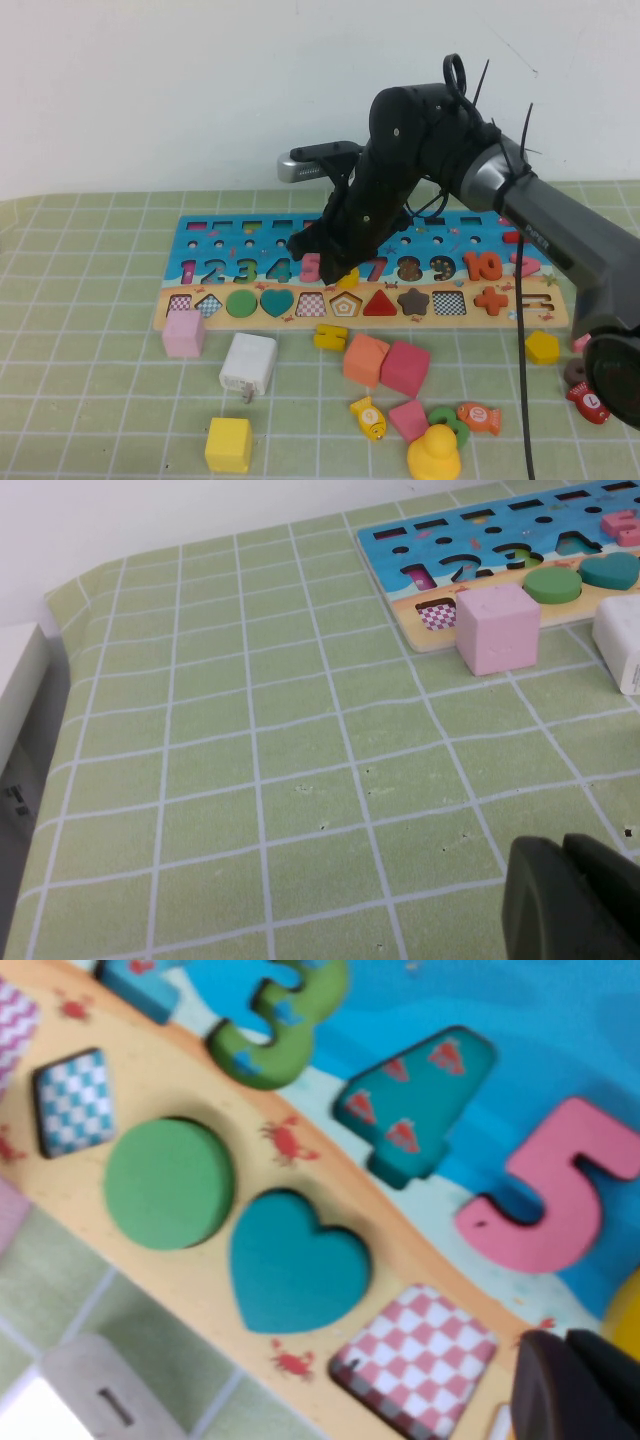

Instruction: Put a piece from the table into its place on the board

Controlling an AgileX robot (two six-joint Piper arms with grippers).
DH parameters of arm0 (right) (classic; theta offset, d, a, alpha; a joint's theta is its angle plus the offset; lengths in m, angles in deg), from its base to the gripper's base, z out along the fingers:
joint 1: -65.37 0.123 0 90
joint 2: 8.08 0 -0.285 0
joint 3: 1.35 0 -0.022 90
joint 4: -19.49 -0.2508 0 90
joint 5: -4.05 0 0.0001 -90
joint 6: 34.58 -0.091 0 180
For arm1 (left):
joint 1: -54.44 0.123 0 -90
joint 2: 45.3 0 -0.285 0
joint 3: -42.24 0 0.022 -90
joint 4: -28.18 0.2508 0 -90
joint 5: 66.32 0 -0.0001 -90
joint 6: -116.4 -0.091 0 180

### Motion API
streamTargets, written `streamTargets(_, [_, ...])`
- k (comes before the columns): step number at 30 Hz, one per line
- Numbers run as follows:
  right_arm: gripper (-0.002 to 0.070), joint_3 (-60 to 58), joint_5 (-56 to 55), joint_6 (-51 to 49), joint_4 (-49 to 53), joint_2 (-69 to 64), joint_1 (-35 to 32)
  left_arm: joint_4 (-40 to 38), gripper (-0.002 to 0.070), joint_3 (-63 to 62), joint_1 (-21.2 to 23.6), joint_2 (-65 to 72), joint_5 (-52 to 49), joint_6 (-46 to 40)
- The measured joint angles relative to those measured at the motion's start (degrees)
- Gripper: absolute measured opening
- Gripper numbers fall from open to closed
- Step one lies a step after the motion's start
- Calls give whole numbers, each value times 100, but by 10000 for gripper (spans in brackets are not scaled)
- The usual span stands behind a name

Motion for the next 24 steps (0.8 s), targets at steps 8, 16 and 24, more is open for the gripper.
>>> streamTargets(8, [-1, 0, 0, 0, 103, -84, 0, 0, -2, 0, 0, 0, 0, 0])
streamTargets(16, [-1, 0, 0, -202, 411, -123, -11, 0, -2, 0, 0, 0, 0, 0])
streamTargets(24, [-1, 0, -114, -201, 336, -123, -11, 0, -2, 0, 0, 0, 0, 0])
